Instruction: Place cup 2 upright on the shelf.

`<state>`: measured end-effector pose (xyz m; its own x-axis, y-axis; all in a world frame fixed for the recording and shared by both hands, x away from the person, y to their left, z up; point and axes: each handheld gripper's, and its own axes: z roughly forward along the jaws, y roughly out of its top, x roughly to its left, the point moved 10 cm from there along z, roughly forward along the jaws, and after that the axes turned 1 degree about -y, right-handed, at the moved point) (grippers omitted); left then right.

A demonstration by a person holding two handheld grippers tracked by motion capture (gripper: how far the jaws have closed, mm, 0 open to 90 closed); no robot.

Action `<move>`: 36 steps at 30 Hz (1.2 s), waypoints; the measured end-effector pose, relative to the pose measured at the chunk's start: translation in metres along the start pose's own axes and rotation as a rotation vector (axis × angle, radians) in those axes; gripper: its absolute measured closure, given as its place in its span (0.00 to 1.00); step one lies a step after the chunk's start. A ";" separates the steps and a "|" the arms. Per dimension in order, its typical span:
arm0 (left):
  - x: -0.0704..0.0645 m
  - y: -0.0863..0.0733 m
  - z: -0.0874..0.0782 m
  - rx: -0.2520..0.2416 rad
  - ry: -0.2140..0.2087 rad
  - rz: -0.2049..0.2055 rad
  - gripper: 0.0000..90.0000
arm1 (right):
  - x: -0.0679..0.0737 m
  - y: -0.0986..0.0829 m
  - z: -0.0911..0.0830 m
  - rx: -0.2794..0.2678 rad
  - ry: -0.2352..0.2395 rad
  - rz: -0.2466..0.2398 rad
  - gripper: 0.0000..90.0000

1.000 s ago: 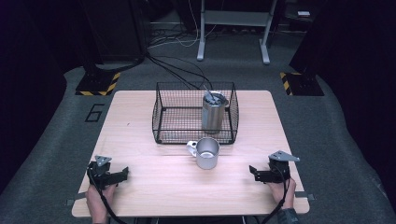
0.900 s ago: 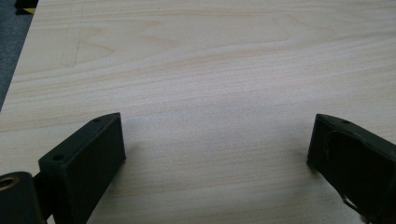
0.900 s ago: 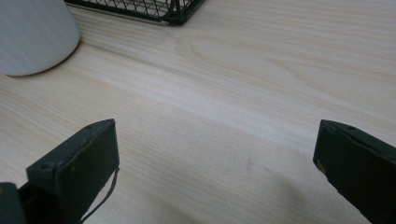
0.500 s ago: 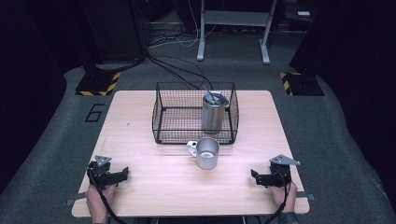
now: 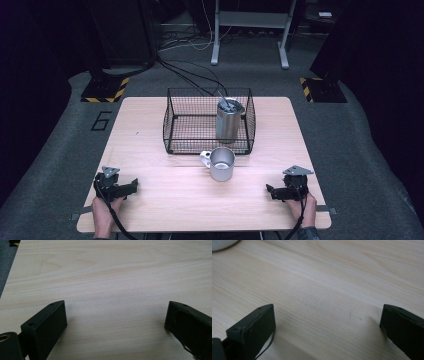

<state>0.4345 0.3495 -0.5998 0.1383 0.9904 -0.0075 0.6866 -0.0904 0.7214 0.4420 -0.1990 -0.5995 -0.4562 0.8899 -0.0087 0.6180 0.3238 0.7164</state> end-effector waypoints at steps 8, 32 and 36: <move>-0.022 0.008 -0.006 -0.010 -0.072 0.001 0.01 | 0.000 -0.001 -0.001 -0.002 -0.001 -0.013 0.00; -0.132 0.061 -0.041 -0.108 -0.332 0.202 0.00 | 0.000 0.000 0.000 -0.004 0.046 -0.044 0.00; -0.148 0.068 -0.048 -0.120 -0.354 0.232 0.00 | 0.000 0.000 0.000 -0.003 0.046 -0.044 0.00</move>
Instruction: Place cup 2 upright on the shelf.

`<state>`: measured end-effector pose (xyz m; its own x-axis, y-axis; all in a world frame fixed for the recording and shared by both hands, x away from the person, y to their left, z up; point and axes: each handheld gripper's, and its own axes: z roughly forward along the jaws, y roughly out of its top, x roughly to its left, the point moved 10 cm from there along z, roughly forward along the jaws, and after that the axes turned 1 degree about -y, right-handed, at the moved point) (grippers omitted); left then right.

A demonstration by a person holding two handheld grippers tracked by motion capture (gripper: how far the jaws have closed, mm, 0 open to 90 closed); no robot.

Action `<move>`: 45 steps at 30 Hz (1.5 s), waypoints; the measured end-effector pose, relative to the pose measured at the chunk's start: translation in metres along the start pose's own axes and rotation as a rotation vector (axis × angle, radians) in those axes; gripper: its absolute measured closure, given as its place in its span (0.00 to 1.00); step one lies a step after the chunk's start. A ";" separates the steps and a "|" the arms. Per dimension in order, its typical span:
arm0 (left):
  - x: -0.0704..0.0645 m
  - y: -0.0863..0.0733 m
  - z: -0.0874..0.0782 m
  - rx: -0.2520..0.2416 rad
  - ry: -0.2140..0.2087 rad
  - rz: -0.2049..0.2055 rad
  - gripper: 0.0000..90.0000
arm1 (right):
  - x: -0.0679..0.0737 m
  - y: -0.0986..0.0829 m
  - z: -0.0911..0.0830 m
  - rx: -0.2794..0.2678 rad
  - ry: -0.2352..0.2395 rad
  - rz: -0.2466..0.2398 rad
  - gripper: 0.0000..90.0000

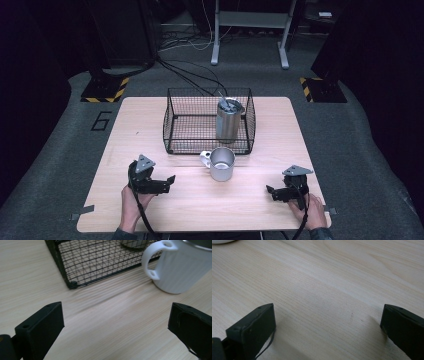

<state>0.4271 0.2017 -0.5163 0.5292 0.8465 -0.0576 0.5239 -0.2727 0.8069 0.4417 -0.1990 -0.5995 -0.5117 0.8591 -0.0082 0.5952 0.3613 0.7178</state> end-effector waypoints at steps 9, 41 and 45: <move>-0.029 0.024 0.009 -0.024 -0.057 0.036 0.00 | 0.000 0.000 0.000 -0.002 0.001 -0.002 0.00; -0.111 0.082 0.072 -0.038 -0.220 0.153 0.00 | 0.000 0.000 0.000 -0.002 0.001 -0.001 0.00; -0.118 0.085 0.080 -0.029 -0.229 0.160 0.00 | 0.000 0.000 0.000 -0.002 0.000 0.002 0.00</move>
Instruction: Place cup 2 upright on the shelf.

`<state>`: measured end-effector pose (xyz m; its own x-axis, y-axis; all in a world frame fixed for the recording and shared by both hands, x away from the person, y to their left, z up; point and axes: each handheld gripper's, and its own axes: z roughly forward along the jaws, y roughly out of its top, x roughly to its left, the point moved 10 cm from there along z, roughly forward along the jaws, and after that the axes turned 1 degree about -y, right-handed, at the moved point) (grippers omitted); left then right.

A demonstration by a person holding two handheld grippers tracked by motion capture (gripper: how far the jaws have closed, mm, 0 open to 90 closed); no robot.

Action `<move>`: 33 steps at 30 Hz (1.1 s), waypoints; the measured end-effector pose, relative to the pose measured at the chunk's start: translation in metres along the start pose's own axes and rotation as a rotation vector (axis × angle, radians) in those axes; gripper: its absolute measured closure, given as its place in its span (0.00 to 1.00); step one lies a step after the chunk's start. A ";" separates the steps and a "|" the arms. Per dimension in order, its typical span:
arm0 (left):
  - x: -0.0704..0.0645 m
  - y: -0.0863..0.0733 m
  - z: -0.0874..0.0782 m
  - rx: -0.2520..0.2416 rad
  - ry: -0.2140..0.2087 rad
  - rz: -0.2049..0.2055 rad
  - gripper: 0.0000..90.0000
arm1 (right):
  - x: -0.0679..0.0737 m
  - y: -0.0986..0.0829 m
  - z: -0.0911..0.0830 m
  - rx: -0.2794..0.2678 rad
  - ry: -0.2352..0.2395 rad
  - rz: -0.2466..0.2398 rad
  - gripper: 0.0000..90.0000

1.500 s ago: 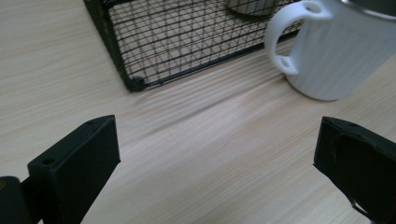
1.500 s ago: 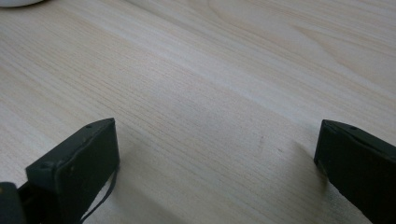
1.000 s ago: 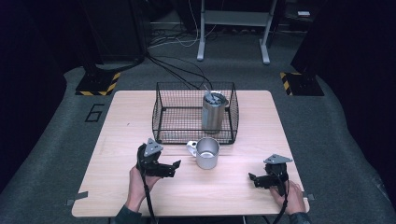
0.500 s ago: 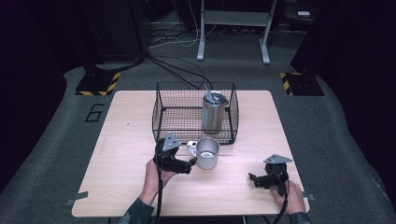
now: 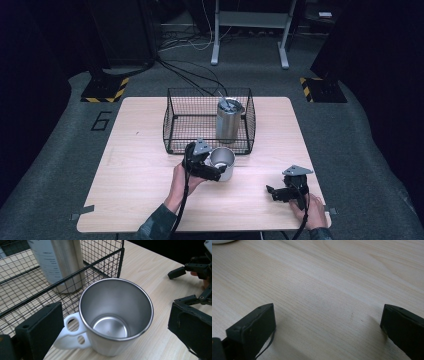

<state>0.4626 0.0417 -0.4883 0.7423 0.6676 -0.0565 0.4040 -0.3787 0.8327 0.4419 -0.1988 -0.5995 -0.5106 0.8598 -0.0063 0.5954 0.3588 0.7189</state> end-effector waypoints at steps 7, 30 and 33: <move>-0.003 0.002 0.014 0.012 -0.011 0.007 0.00 | 0.000 0.000 0.000 -0.001 0.000 -0.004 0.00; 0.000 0.001 0.038 0.032 0.002 0.026 0.04 | 0.000 0.000 0.000 -0.001 0.001 -0.004 0.00; 0.000 0.000 0.039 0.036 0.009 0.032 0.06 | 0.000 0.000 0.000 -0.001 0.001 -0.004 0.00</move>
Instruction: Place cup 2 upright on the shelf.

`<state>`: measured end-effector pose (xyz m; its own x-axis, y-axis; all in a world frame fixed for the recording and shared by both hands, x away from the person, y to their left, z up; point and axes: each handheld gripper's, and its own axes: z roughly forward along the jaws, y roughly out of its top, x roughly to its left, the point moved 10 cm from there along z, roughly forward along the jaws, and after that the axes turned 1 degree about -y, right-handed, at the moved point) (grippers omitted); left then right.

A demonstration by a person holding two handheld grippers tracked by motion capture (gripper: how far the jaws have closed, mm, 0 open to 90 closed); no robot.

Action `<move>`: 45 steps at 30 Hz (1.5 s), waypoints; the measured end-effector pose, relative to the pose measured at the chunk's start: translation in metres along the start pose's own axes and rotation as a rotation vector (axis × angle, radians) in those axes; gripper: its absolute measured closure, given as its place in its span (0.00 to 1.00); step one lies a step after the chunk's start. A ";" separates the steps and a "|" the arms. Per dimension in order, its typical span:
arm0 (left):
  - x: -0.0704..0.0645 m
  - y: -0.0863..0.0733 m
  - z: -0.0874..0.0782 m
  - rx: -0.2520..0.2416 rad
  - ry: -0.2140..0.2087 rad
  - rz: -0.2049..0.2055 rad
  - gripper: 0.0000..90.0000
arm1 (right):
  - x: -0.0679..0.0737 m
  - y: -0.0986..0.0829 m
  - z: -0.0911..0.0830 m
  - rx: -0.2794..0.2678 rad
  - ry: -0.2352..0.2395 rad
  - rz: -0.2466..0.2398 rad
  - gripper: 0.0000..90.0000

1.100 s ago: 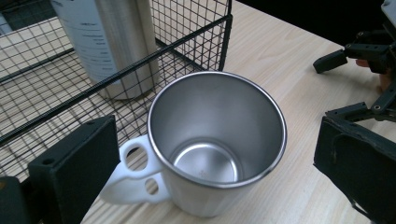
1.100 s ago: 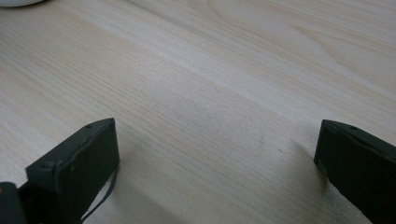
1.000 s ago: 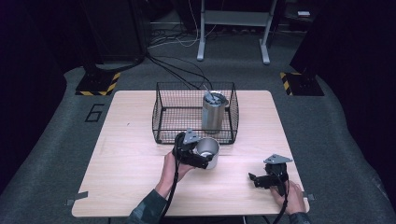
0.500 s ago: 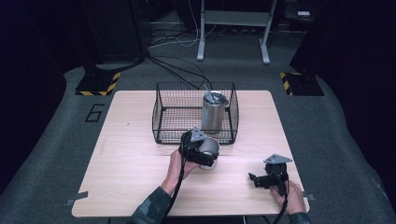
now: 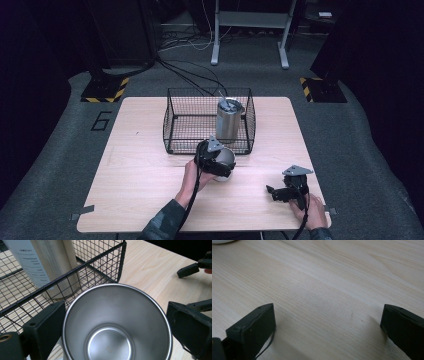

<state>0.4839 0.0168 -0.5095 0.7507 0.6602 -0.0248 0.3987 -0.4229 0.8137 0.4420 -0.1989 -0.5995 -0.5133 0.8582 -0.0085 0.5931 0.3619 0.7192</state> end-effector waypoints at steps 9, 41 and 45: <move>-0.001 -0.001 0.000 -0.001 0.001 0.005 0.06 | 0.001 0.000 0.000 -0.001 0.005 0.004 0.00; -0.007 0.013 -0.024 -0.023 -0.059 0.043 0.07 | 0.000 0.000 0.000 0.001 0.000 0.005 0.00; -0.007 0.015 -0.030 -0.031 -0.062 0.040 0.07 | 0.000 0.000 0.000 0.000 0.000 0.001 0.00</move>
<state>0.4691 0.0243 -0.4794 0.7975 0.6028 -0.0269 0.3518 -0.4283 0.8324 0.4420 -0.1989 -0.5994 -0.5128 0.8585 -0.0080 0.5934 0.3612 0.7193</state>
